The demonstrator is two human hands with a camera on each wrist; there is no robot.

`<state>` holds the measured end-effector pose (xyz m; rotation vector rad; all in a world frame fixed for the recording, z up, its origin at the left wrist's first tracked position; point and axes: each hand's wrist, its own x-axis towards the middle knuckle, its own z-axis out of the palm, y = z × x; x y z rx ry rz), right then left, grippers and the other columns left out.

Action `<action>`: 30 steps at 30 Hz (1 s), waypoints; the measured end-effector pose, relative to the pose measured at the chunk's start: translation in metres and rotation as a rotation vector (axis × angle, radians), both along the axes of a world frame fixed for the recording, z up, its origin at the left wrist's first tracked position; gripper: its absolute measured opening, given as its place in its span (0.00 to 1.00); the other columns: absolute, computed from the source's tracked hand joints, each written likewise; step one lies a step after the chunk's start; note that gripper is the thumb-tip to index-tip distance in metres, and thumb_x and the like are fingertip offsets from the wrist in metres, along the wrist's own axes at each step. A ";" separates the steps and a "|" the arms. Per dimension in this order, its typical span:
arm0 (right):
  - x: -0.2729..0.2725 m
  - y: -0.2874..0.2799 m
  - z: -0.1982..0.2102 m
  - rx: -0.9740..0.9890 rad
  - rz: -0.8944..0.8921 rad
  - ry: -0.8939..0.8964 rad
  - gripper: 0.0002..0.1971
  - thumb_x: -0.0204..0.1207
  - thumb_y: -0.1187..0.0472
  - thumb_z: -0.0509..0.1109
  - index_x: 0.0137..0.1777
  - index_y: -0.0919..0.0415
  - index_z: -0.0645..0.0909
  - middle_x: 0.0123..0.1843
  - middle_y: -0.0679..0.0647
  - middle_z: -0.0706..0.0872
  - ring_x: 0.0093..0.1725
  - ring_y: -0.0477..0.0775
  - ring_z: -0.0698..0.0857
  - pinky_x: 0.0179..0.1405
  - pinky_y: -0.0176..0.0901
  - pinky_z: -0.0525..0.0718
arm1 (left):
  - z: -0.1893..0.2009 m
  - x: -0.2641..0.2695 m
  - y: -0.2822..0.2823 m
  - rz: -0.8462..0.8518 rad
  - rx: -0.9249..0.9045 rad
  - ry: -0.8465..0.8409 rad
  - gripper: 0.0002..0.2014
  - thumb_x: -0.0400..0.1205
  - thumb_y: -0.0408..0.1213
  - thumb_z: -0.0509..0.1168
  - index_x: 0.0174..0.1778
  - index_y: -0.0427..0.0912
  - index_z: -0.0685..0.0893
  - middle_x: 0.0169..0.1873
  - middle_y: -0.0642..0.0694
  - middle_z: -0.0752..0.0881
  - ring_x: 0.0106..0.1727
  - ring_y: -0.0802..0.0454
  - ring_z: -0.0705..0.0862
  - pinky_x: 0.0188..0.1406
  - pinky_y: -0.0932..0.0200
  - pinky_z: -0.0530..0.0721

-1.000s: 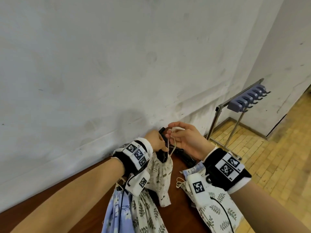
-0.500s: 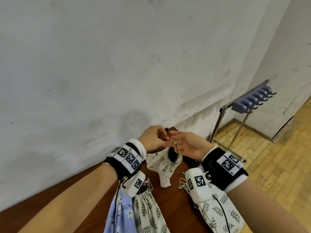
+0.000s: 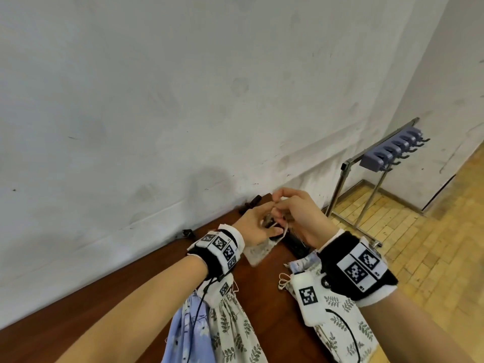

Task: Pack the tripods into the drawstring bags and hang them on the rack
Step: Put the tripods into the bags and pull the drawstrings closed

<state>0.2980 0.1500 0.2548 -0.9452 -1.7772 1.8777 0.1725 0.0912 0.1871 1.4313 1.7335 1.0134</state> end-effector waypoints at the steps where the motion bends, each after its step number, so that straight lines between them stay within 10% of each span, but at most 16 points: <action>1: 0.002 -0.003 -0.001 0.003 0.011 0.006 0.13 0.74 0.79 0.54 0.36 0.62 0.73 0.27 0.59 0.71 0.25 0.53 0.68 0.26 0.41 0.65 | -0.001 0.001 -0.001 -0.016 -0.003 0.009 0.17 0.78 0.31 0.70 0.60 0.52 0.79 0.45 0.60 0.83 0.57 0.55 0.82 0.65 0.56 0.78; 6: -0.002 -0.003 -0.001 0.046 0.068 0.051 0.10 0.74 0.75 0.60 0.39 0.66 0.81 0.36 0.64 0.73 0.25 0.51 0.67 0.25 0.41 0.67 | 0.011 0.001 0.000 -0.043 -0.036 0.181 0.21 0.81 0.35 0.67 0.69 0.39 0.73 0.57 0.49 0.83 0.65 0.47 0.79 0.73 0.45 0.74; 11: -0.001 0.006 0.013 0.007 0.253 0.078 0.09 0.72 0.59 0.65 0.46 0.62 0.84 0.30 0.55 0.74 0.32 0.51 0.76 0.42 0.42 0.74 | 0.002 -0.002 -0.007 0.026 -0.043 0.180 0.15 0.79 0.47 0.67 0.58 0.61 0.72 0.55 0.47 0.83 0.59 0.46 0.82 0.66 0.44 0.78; 14: -0.005 0.005 0.021 -0.104 0.358 0.104 0.12 0.71 0.57 0.66 0.51 0.59 0.84 0.41 0.60 0.78 0.43 0.55 0.79 0.50 0.50 0.75 | 0.004 -0.008 -0.018 0.107 -0.016 -0.003 0.25 0.80 0.42 0.68 0.73 0.52 0.69 0.61 0.48 0.83 0.64 0.52 0.80 0.68 0.52 0.76; 18: -0.014 -0.014 0.032 -0.086 0.565 0.044 0.16 0.72 0.56 0.67 0.59 0.58 0.82 0.55 0.68 0.82 0.55 0.61 0.83 0.58 0.57 0.81 | -0.002 -0.010 -0.044 0.104 -0.087 -0.197 0.18 0.80 0.46 0.69 0.65 0.46 0.80 0.63 0.50 0.82 0.67 0.53 0.79 0.70 0.56 0.74; 25: -0.046 -0.027 0.030 -0.216 0.562 0.089 0.20 0.74 0.58 0.68 0.66 0.61 0.75 0.57 0.72 0.84 0.58 0.67 0.84 0.66 0.63 0.78 | -0.020 -0.009 -0.089 0.150 -0.101 -1.051 0.37 0.69 0.69 0.66 0.57 0.37 0.84 0.51 0.35 0.87 0.54 0.39 0.85 0.66 0.40 0.78; 30: -0.068 -0.028 -0.023 -0.371 0.511 -0.022 0.25 0.75 0.56 0.68 0.71 0.60 0.72 0.58 0.73 0.85 0.61 0.69 0.85 0.65 0.59 0.82 | -0.037 -0.016 -0.125 0.124 -0.207 -1.324 0.21 0.81 0.49 0.63 0.57 0.33 0.81 0.49 0.33 0.83 0.52 0.38 0.82 0.61 0.45 0.77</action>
